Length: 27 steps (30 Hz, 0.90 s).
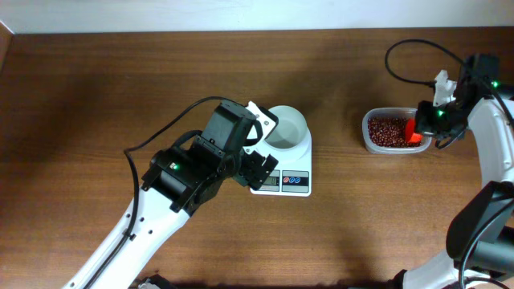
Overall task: Scoop item into bowl and weigh 50g on scale
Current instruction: 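Dip scoop into red beans with right gripper and scoop up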
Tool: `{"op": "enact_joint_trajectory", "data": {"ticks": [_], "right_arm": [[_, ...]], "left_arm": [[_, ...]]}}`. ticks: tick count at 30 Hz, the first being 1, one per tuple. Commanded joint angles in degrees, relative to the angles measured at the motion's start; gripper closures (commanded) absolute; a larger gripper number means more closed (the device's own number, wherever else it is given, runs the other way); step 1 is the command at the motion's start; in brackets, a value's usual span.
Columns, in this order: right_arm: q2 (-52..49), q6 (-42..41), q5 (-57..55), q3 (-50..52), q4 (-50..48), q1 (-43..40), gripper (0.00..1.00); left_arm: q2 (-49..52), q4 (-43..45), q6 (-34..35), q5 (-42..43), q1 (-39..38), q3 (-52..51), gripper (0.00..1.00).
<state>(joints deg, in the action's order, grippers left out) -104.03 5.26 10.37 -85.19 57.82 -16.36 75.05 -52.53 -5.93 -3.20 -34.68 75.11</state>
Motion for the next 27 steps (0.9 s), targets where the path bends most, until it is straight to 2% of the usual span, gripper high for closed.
{"op": "enact_joint_trajectory", "data": {"ticks": [1,5,8,16,23,27], "right_arm": [[-1.14,1.86,3.19,0.66,0.68,0.22,0.96],[-1.84,2.4,3.54,1.01,-0.02,0.15,0.96],[-3.5,5.09,9.46,1.03,0.39,0.15,0.96],[-5.44,7.98,13.81,1.05,1.36,0.02,0.96],[-6.58,9.55,23.85,1.97,1.79,-7.45,0.96],[-9.97,9.55,27.34,3.04,1.81,-8.96,0.96]], "left_arm": [[-0.02,0.15,0.72,0.81,0.33,0.9,0.01],[-0.02,0.15,0.72,0.81,0.33,0.9,0.01],[-0.02,0.15,0.72,0.83,0.33,0.9,0.01],[-0.02,0.15,0.72,0.81,0.33,0.9,0.01],[-0.02,0.15,0.72,0.81,0.33,0.9,0.01],[-0.02,0.15,0.72,0.81,0.33,0.9,0.01]]}}
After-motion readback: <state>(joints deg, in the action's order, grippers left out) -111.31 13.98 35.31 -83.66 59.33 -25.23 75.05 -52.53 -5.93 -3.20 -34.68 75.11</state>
